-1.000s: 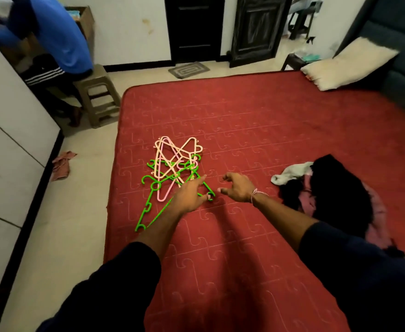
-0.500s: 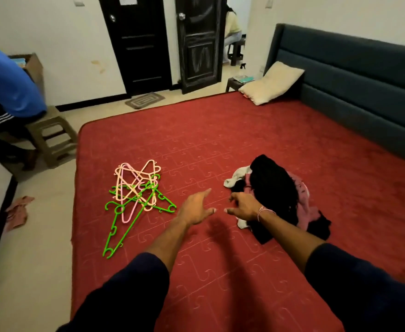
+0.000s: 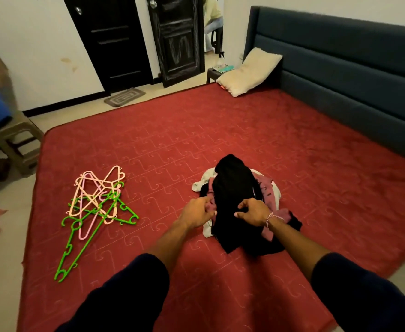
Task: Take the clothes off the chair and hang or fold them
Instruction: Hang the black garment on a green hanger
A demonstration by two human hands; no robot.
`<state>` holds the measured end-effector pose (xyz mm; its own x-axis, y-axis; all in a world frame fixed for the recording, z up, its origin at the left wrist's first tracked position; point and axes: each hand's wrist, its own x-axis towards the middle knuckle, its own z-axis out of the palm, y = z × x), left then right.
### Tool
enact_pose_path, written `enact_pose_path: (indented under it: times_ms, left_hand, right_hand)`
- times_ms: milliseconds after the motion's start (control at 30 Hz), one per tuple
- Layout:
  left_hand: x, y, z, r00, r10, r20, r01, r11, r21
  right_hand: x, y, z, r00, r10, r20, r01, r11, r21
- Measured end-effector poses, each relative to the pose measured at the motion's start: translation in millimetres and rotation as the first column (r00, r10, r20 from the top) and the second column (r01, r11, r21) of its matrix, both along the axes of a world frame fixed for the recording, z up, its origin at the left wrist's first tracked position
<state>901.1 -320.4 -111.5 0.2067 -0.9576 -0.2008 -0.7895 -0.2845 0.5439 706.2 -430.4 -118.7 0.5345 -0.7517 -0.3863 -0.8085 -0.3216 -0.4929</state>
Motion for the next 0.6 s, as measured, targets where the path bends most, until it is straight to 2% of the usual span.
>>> enact_pose_path:
  times_ms: [300, 500, 600]
  left_hand:
    - [-36, -72, -38, 1.0, 0.014, -0.005, -0.013, 0.994, 0.111]
    - [-41, -98, -63, 0.994, 0.087, 0.063, -0.098, 0.975, 0.201]
    - [-45, -108, -72, 0.99, 0.131, 0.05, -0.138, 0.973, 0.186]
  right_hand:
    - [-18, -70, -35, 0.999, -0.003, 0.032, 0.002, 0.999, 0.042]
    - [-15, -87, -54, 0.999, 0.037, 0.04, -0.04, 0.997, 0.066]
    - [-13, -92, -62, 0.998, -0.008, 0.063, 0.003, 0.996, 0.085]
